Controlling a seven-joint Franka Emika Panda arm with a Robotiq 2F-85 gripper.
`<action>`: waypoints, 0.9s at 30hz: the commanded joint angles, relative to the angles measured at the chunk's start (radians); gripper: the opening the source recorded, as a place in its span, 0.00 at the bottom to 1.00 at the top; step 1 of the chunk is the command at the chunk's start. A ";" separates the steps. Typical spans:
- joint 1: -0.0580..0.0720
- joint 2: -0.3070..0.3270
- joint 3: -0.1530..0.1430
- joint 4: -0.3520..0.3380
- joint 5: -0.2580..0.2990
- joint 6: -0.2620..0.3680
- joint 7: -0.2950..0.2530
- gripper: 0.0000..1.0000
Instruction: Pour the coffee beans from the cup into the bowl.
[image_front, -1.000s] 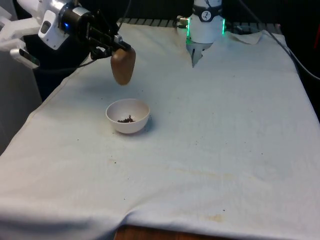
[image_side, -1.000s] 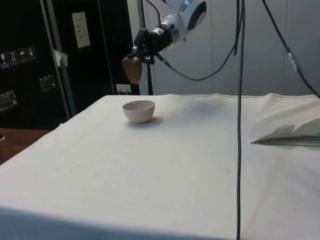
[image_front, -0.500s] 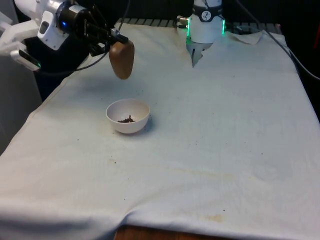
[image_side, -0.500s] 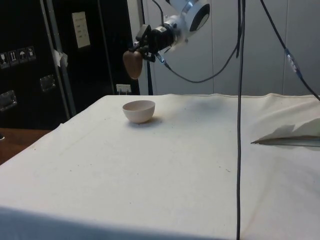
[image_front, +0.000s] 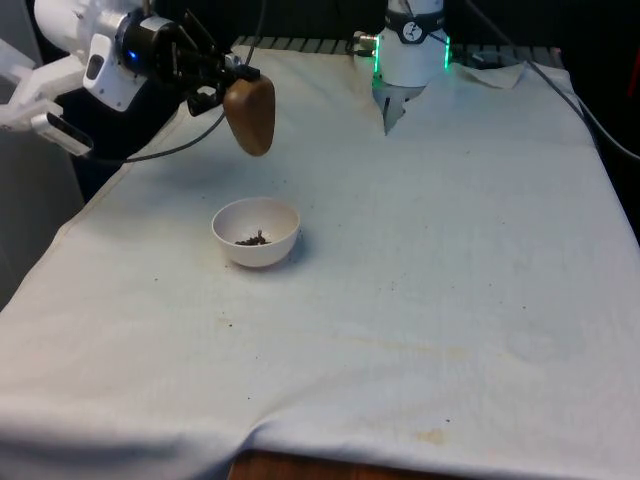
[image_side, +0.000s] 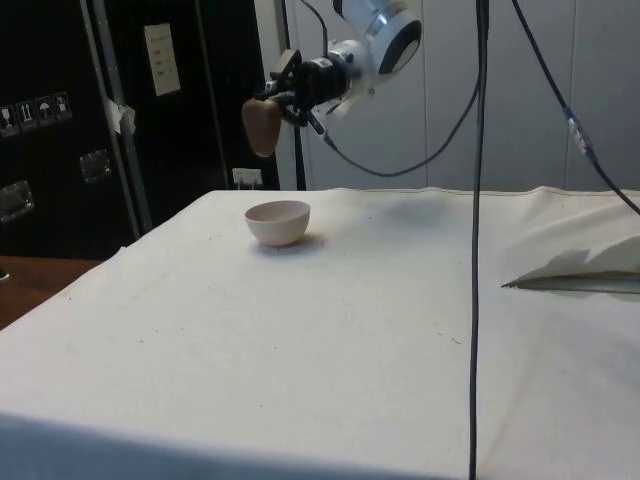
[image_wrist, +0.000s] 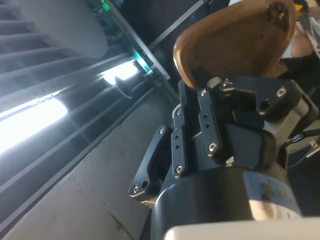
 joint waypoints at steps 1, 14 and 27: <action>-0.009 0.004 0.009 0.006 0.009 -0.010 0.015 0.02; -0.015 0.028 0.008 -0.002 0.076 -0.074 0.037 0.02; -0.029 0.057 0.009 -0.006 0.153 -0.150 0.062 0.02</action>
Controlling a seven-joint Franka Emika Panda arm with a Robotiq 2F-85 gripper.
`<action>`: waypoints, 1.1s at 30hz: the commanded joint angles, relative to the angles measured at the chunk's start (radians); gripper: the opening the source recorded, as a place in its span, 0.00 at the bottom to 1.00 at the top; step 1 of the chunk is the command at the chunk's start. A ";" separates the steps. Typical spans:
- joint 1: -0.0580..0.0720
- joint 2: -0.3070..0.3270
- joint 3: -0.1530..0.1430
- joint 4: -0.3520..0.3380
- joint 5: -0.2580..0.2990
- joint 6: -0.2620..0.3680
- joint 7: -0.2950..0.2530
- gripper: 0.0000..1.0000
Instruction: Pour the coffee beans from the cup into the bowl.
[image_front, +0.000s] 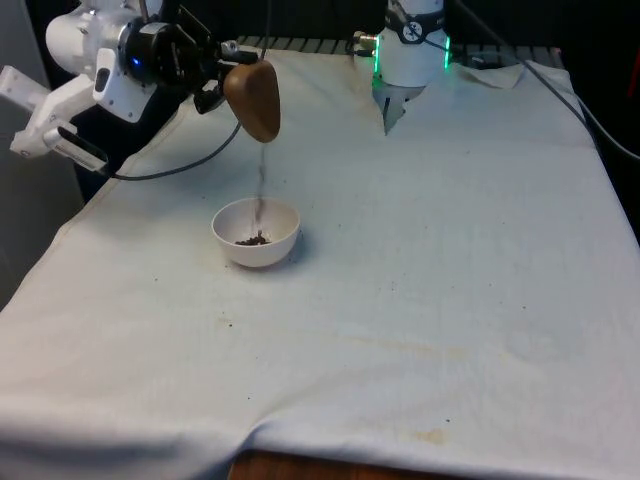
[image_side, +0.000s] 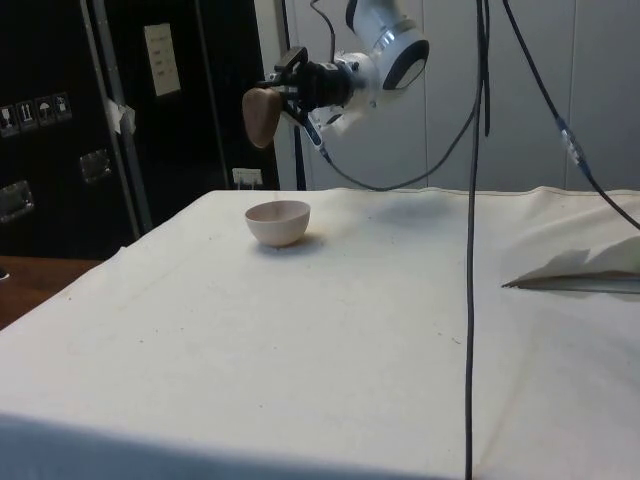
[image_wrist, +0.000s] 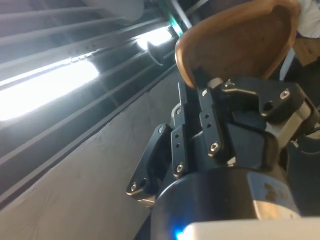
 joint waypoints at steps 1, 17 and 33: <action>-0.011 0.003 0.009 0.007 0.010 -0.011 0.016 0.02; -0.018 0.018 0.006 -0.001 0.076 -0.067 0.053 0.02; 0.000 0.014 -0.006 -0.010 0.066 -0.056 0.036 0.02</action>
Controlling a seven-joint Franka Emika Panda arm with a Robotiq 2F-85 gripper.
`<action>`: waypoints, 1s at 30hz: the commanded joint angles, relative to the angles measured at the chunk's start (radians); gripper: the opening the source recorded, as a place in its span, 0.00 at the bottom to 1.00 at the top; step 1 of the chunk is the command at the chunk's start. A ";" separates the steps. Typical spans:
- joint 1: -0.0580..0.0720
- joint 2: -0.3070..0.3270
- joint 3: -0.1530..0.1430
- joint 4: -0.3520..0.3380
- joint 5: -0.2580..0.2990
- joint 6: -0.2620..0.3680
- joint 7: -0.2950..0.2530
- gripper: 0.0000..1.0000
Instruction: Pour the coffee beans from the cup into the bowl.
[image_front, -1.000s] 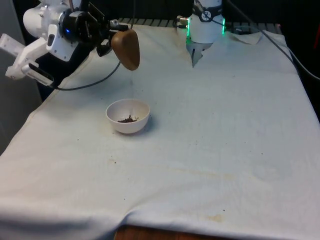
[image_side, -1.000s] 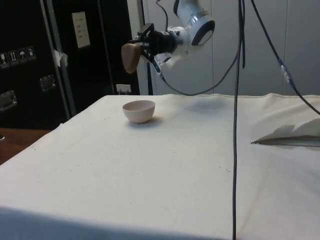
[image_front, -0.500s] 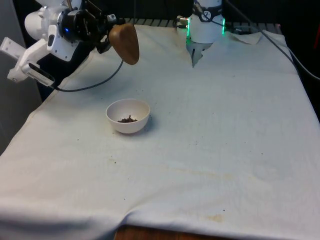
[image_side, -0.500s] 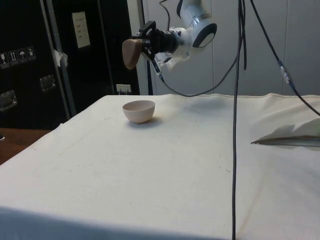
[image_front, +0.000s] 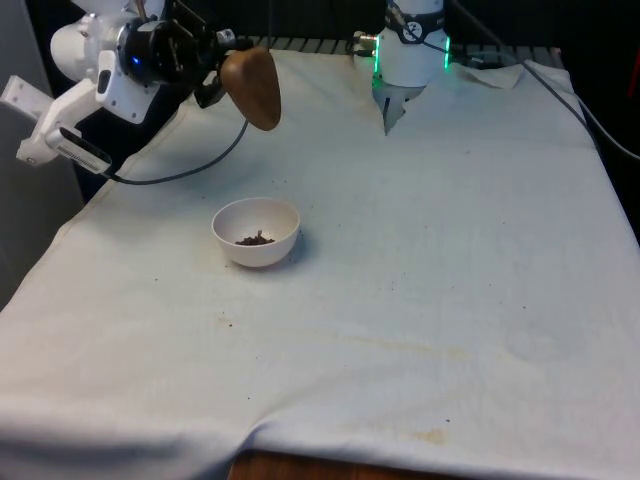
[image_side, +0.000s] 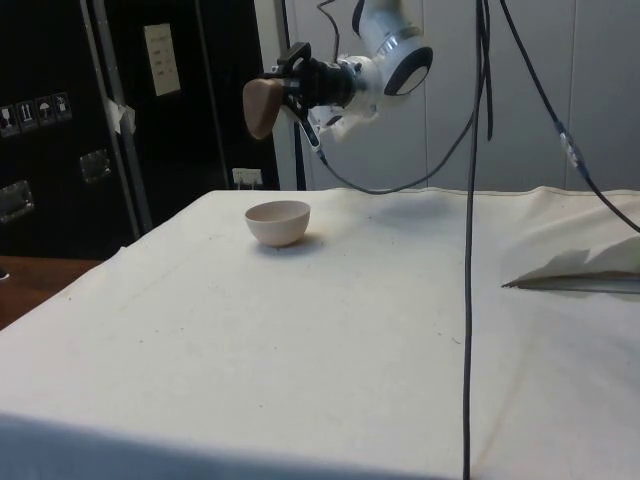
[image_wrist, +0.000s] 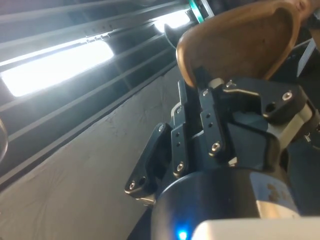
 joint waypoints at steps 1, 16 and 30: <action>0.007 -0.004 -0.007 -0.001 -0.006 0.008 0.004 0.02; 0.070 -0.022 -0.065 -0.010 -0.058 0.009 -0.030 0.02; 0.117 -0.047 -0.103 -0.009 -0.126 0.010 -0.072 0.02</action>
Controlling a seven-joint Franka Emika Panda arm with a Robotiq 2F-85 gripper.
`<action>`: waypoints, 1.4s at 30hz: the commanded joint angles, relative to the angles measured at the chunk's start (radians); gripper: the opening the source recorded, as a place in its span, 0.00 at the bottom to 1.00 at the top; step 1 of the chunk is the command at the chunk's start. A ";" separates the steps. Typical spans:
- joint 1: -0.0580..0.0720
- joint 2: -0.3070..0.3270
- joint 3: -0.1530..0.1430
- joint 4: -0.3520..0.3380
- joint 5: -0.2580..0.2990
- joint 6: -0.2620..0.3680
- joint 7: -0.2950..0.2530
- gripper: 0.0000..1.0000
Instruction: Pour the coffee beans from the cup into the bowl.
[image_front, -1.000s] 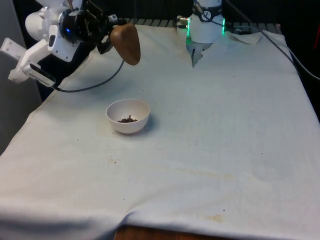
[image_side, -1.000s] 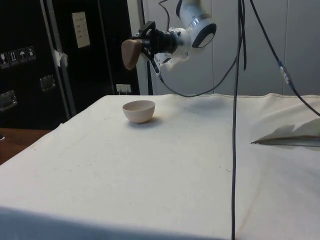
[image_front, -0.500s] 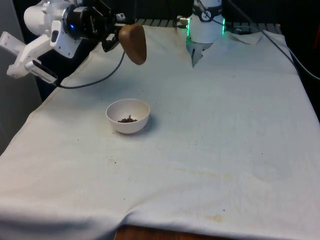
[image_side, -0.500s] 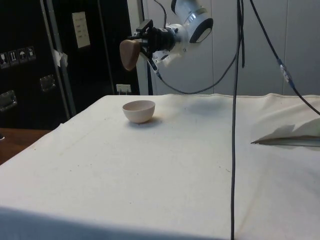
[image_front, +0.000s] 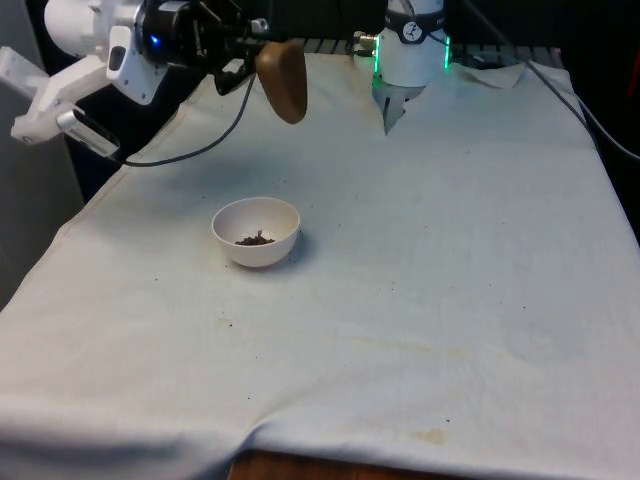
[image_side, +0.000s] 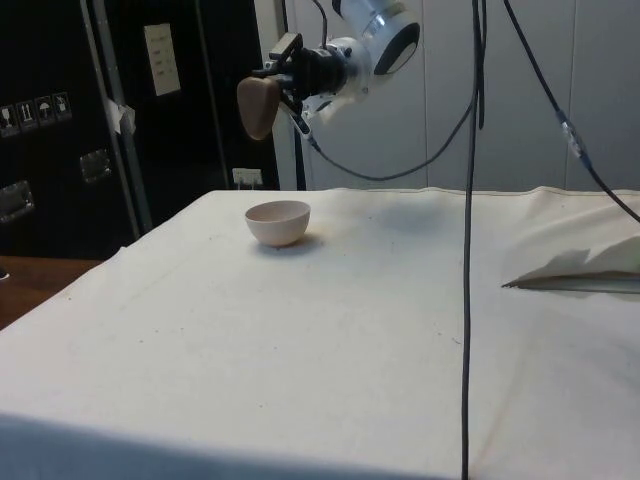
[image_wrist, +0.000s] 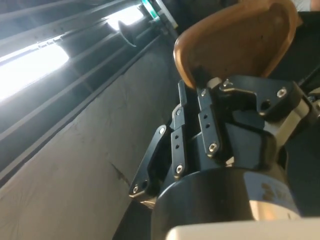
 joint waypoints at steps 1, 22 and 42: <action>0.013 -0.009 -0.012 -0.006 -0.012 0.011 -0.002 0.02; 0.057 -0.060 -0.038 -0.006 -0.136 0.019 -0.075 0.02; 0.083 -0.149 -0.045 -0.032 -0.325 0.020 -0.169 0.02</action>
